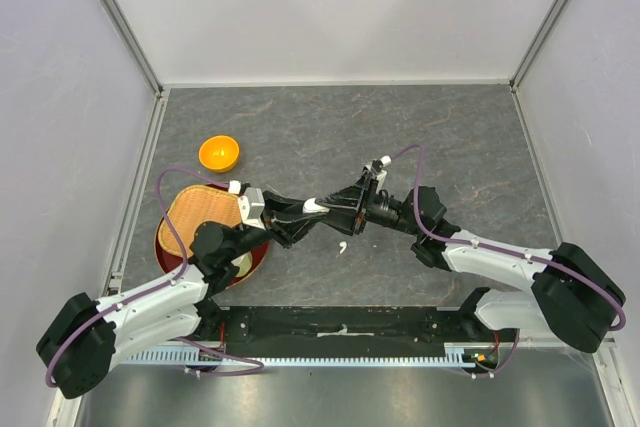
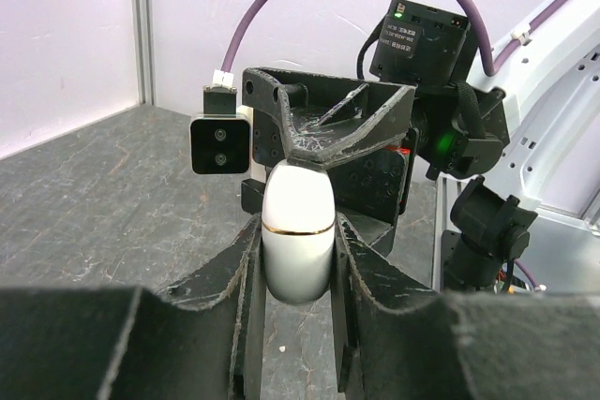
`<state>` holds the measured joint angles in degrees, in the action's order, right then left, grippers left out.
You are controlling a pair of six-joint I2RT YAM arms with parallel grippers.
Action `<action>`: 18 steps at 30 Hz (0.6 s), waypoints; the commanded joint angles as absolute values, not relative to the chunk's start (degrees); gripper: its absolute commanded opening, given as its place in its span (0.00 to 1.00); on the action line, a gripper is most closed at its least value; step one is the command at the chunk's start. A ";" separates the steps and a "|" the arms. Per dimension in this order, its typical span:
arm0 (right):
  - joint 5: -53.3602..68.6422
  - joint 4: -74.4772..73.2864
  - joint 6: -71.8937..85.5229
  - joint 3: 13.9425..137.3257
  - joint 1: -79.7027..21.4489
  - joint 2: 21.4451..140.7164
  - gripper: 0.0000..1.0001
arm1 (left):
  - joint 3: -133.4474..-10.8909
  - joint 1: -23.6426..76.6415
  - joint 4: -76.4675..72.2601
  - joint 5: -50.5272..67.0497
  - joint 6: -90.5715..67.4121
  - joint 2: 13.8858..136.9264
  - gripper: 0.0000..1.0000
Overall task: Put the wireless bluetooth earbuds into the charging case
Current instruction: Adjust the charging case at the center of the board.
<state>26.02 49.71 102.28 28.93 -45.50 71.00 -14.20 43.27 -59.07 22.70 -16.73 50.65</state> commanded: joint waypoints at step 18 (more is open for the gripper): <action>26.02 60.03 105.56 28.65 -45.44 72.25 0.13 | -15.47 43.15 -62.14 19.69 -18.72 50.54 0.24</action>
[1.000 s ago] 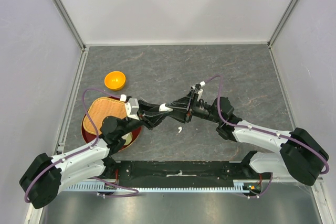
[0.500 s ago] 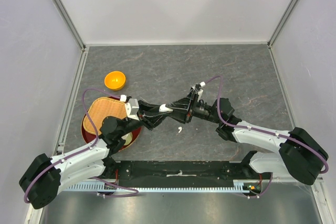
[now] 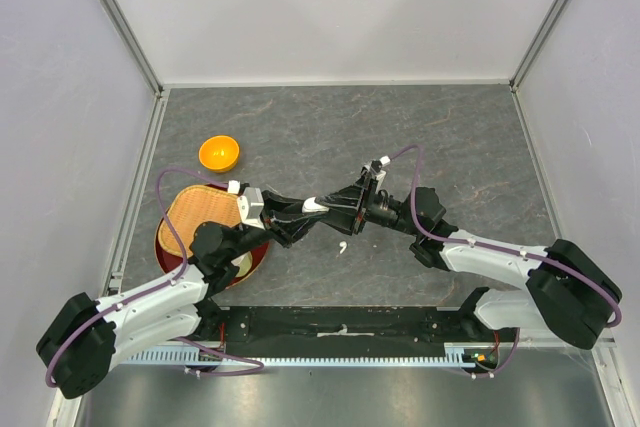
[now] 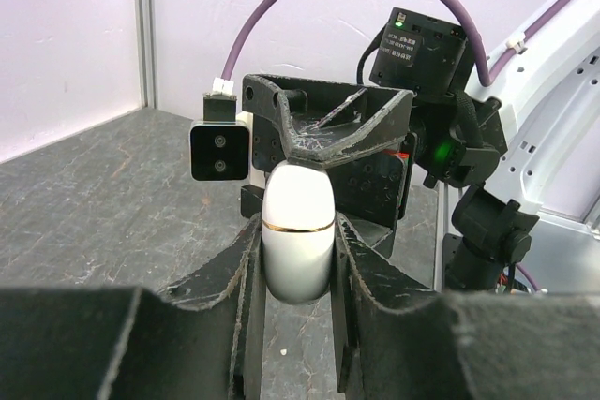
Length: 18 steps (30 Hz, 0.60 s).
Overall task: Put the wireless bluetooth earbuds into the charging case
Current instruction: Adjust the charging case at the center of the board.
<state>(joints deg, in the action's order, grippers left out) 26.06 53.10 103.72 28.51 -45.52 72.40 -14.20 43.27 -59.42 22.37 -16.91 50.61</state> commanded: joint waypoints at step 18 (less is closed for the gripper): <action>24.61 36.48 84.59 33.46 -44.03 63.38 0.74 | -14.24 43.15 -62.14 18.98 -17.58 47.38 0.02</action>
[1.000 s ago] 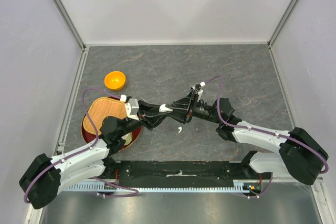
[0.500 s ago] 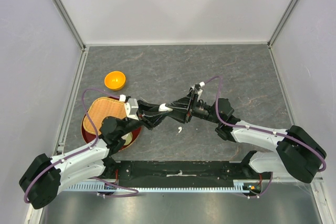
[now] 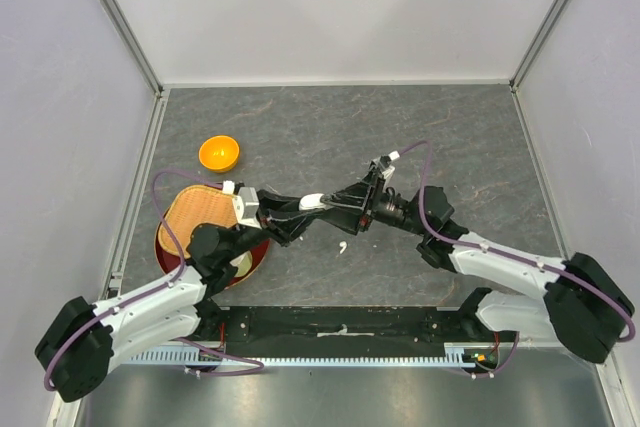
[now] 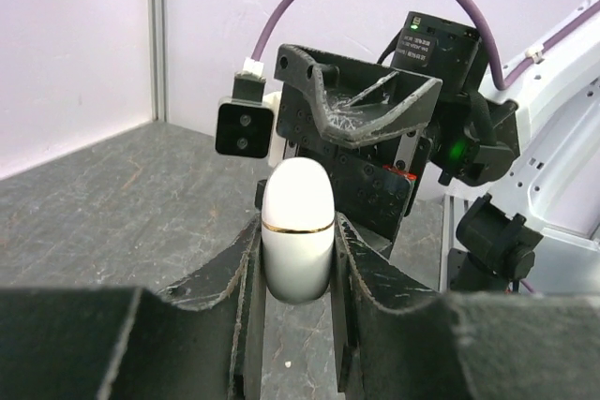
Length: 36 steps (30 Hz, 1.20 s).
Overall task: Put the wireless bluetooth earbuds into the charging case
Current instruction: Adjust the charging case at the center of the board.
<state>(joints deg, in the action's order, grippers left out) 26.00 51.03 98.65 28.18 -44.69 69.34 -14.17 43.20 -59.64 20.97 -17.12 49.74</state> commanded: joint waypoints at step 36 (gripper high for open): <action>9.85 -11.43 32.78 59.50 -52.65 57.92 0.77 | -14.50 43.07 -69.79 29.35 -18.89 47.37 0.02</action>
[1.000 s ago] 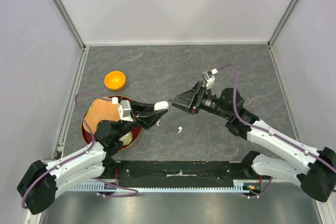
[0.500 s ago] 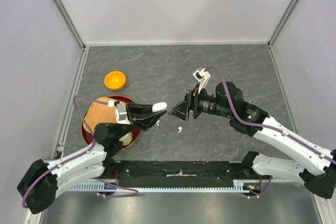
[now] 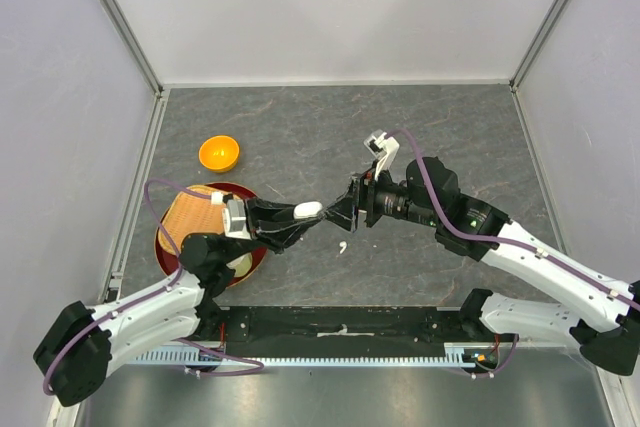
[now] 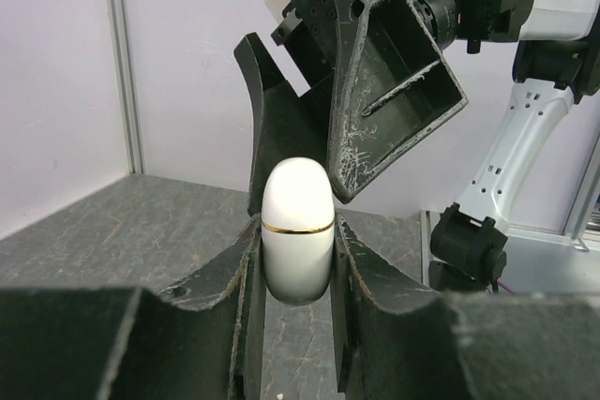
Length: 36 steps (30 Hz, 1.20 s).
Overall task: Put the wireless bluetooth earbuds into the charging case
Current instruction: Adjust the charging case at the center of the board, then open the charging case.
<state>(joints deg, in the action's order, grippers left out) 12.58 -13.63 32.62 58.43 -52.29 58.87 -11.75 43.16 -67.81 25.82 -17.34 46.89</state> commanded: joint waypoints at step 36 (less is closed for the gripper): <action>0.53 -4.92 39.99 55.72 -52.65 50.28 0.82 | -14.86 43.07 -61.17 29.45 -17.67 43.42 0.02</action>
<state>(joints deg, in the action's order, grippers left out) 3.68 -7.84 39.79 55.64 -52.64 53.06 -14.35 42.89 -61.63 32.10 -19.00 45.23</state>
